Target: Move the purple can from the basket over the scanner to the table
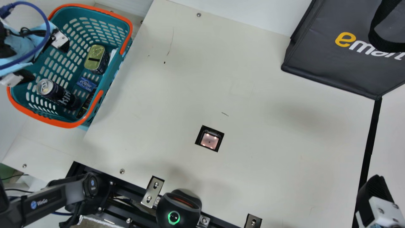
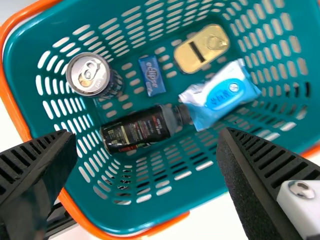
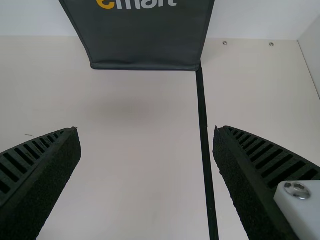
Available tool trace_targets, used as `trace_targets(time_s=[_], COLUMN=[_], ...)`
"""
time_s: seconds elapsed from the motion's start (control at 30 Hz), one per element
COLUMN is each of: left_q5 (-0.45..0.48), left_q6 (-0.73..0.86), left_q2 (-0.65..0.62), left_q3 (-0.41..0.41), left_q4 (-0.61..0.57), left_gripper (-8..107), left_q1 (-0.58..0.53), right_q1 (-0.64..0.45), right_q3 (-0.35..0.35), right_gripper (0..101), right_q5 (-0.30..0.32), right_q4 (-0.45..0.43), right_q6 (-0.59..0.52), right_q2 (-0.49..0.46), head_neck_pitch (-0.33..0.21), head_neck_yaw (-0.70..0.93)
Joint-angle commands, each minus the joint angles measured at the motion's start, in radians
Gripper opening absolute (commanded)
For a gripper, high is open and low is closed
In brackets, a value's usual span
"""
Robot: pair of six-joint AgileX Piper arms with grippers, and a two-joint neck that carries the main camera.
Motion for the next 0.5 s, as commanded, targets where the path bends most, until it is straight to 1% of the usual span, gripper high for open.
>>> trace_targets(time_s=[0.0,0.23,0.47], left_q5=[-0.022,-0.084,-0.151], left_q6=[-0.024,-0.095,-0.153], left_q2=[0.01,0.052,0.081], left_q3=[0.026,0.071,0.115], left_q4=[0.007,0.039,0.085], left_gripper=[90,90,90], left_q1=[0.011,0.05,0.066], right_q1=[0.0,0.0,0.0], right_q3=[0.0,0.0,0.0], right_gripper=[95,95,95], right_q5=[0.0,0.0,0.0], right_q4=[0.0,0.0,0.0], right_q6=[0.0,0.0,0.0], right_q2=[0.0,0.0,0.0], head_neck_pitch=[-0.03,-0.03,-0.03], head_neck_yaw=[0.002,0.002,0.002])
